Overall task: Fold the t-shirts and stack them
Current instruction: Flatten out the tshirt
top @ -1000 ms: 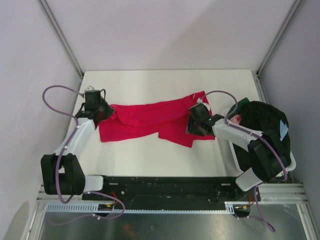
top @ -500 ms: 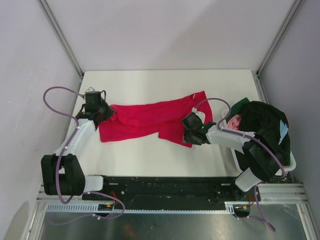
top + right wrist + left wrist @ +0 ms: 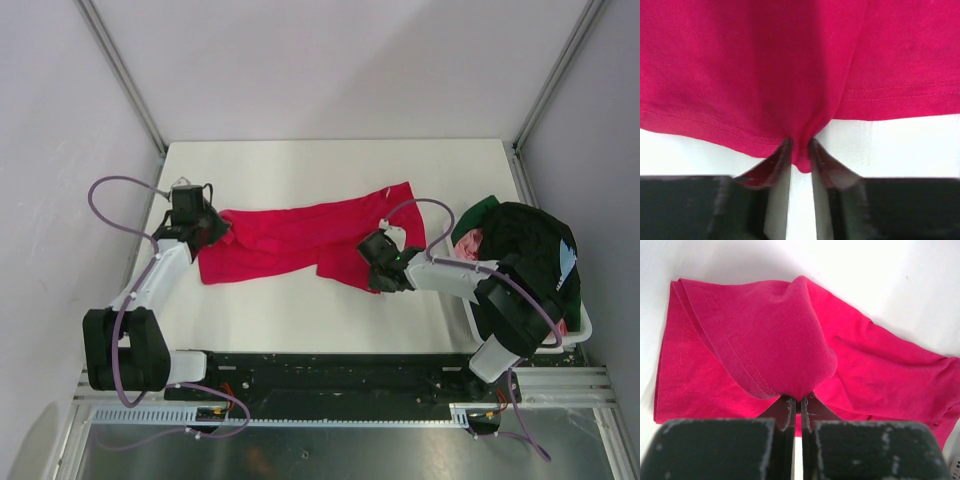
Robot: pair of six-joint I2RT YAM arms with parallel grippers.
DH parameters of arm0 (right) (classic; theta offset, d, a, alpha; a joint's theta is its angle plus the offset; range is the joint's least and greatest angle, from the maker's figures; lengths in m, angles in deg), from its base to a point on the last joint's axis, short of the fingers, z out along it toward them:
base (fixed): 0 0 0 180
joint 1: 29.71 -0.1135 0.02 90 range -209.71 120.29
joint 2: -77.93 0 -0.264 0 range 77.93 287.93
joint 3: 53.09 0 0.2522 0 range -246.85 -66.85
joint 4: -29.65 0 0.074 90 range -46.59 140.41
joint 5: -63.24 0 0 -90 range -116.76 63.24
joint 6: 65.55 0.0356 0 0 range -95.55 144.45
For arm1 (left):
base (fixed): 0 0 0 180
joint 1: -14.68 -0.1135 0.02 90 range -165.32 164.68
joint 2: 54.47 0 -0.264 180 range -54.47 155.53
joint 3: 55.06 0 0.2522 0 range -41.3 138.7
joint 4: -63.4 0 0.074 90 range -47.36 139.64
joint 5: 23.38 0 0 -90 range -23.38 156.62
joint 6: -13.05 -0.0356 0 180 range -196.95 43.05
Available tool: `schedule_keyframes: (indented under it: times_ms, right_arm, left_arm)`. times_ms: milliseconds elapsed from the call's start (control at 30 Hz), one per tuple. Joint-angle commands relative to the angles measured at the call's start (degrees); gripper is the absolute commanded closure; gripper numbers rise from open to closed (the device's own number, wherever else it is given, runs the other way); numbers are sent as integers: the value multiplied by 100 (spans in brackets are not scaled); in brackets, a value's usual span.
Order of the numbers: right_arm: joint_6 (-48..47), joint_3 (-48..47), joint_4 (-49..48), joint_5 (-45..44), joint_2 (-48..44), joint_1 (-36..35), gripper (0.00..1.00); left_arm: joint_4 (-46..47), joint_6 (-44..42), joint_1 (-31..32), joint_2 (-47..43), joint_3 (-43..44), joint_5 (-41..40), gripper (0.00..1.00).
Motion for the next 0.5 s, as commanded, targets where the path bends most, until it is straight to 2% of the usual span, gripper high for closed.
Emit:
schedule_keyframes:
  times_ms: [0, 33, 100, 300, 467]
  right_arm:
    - [-22, -9, 157, -126, -104, 39, 88]
    - [-74, -39, 260, -166, -309, 117, 94]
    - [-237, -126, 536, -231, -813, 323, 98]
    - [-820, -756, 1458, -208, -2584, 1220, 100]
    - [-1170, -1335, 2132, -68, -3421, 1875, 100]
  left_arm:
    - [138, 82, -43, -222, -96, 40, 100]
    - [138, 78, -43, -241, -129, 39, 100]
    - [145, 71, -43, -321, -229, 11, 100]
    - [121, 1, -43, -688, -598, -98, 100]
    - [-52, -103, -43, -1007, -918, -172, 99]
